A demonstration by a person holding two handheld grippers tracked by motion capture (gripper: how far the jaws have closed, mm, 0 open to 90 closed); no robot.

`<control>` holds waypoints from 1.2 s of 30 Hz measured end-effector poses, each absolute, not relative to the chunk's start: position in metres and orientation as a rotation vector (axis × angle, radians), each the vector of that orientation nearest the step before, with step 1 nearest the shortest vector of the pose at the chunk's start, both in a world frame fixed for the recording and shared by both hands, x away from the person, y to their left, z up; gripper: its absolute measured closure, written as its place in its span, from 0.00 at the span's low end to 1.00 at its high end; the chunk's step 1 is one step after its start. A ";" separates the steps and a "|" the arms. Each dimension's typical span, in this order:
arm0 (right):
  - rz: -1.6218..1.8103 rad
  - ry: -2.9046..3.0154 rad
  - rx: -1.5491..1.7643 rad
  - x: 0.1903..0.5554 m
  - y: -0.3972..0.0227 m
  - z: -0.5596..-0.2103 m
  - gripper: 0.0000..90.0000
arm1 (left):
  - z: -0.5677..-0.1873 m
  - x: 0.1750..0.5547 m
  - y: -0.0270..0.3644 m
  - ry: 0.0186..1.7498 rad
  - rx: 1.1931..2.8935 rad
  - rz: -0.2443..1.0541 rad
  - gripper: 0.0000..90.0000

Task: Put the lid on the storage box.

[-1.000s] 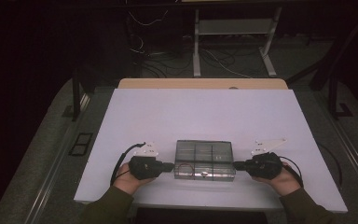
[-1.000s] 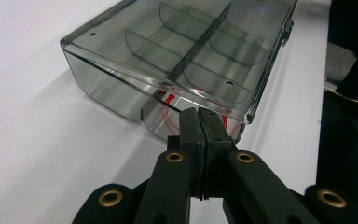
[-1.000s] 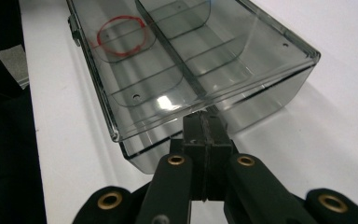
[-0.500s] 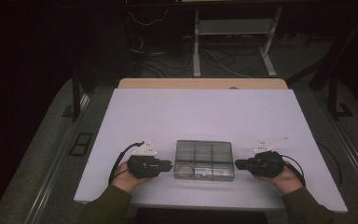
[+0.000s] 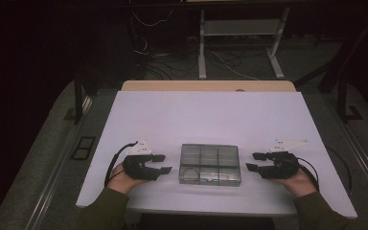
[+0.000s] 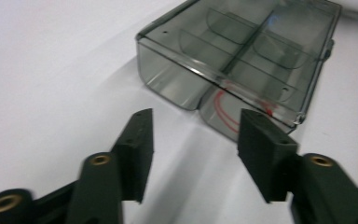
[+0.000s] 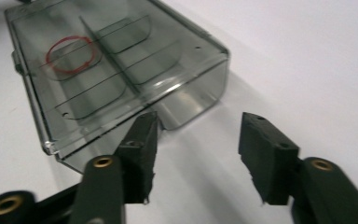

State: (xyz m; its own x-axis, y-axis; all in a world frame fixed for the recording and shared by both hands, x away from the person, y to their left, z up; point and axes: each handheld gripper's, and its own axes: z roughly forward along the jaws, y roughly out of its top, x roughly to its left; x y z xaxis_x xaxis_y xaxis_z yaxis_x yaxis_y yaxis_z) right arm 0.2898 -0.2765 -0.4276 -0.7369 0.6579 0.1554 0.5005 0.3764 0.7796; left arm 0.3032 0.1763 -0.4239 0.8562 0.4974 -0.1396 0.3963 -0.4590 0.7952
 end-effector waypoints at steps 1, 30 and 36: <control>1.292 2.442 1.057 0.289 -0.280 -0.427 0.45 | -0.424 0.303 0.178 0.655 2.105 0.139 0.44; 1.266 2.276 1.149 0.274 -0.301 -0.444 0.01 | -0.435 0.302 0.199 0.736 2.084 0.242 0.00; 1.261 2.281 1.149 0.274 -0.300 -0.444 0.01 | -0.435 0.302 0.198 0.730 2.089 0.241 0.00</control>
